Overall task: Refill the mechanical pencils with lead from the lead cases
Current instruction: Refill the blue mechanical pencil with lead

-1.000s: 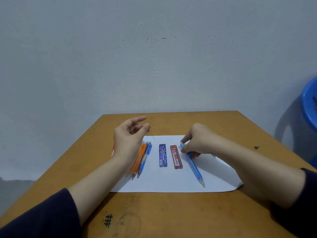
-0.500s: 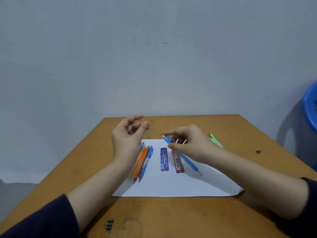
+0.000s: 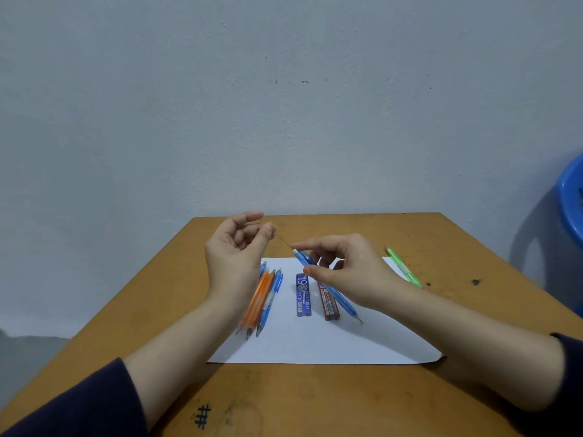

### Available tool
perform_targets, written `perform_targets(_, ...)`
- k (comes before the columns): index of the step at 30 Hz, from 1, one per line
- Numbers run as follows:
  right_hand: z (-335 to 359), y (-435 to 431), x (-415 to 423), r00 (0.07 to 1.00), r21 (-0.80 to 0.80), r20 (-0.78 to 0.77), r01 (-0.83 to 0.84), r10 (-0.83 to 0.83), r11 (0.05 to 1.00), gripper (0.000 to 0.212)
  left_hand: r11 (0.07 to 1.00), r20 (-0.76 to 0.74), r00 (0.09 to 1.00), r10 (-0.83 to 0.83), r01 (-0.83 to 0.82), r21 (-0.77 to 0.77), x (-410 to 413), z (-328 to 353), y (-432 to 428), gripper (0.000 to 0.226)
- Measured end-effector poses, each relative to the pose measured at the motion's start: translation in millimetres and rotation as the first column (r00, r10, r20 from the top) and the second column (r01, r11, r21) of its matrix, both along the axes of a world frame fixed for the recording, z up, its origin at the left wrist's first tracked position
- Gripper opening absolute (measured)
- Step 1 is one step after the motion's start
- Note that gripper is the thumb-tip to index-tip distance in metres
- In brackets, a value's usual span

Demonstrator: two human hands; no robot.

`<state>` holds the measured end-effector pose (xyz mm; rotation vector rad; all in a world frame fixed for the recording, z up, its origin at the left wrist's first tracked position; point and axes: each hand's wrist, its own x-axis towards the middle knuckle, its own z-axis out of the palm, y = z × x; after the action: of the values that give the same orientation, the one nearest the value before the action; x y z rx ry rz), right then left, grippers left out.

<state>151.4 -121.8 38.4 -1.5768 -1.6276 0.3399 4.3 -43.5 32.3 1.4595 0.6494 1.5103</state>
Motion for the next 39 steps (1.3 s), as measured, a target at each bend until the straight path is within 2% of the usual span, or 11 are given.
perform_targets(23, -1.6, -2.1, -0.4, 0.998, 0.05, -0.061, 0.014, -0.011, 0.999, 0.035, 0.999, 0.039, 0.999, 0.002, -0.003, 0.034, -1.2, 3.4, -5.3, 0.017)
perform_targets(39, -3.7, -1.6, 0.1, 0.996, 0.104, -0.089, -0.001, 0.011, 0.995, 0.035, 0.996, 0.031, 0.997, -0.073, 0.072, 0.044, 0.4, 2.9, -8.9, 0.018)
